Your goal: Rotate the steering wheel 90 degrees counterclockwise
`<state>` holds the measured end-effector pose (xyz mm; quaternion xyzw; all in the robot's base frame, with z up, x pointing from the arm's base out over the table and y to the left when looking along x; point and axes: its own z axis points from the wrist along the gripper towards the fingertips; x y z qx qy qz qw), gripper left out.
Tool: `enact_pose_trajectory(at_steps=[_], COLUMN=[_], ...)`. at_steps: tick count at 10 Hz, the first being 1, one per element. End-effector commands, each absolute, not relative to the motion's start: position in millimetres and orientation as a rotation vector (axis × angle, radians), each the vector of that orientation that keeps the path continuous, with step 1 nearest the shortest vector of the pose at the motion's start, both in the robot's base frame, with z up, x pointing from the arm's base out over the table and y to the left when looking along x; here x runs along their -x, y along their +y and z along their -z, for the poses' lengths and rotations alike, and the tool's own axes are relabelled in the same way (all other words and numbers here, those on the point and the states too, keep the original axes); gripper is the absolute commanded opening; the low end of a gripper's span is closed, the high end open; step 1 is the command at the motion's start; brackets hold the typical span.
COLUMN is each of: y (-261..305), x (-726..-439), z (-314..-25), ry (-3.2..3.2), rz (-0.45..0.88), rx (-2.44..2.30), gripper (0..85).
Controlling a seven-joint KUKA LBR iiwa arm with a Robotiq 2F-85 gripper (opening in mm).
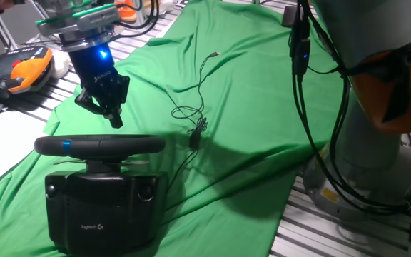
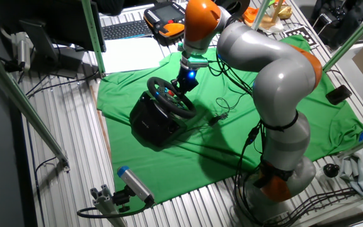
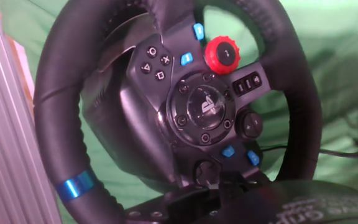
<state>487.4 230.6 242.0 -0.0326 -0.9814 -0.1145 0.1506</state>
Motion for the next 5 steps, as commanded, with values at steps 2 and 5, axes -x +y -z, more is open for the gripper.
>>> enact_pose_trajectory(at_steps=[2, 5], y=[230.6, 230.6], x=[-487.4, -487.4], z=[-241.9, -241.9], ry=[-2.834, -2.83], rz=[0.321, 0.332], rx=[0.083, 0.044], gripper=[0.0, 0.0])
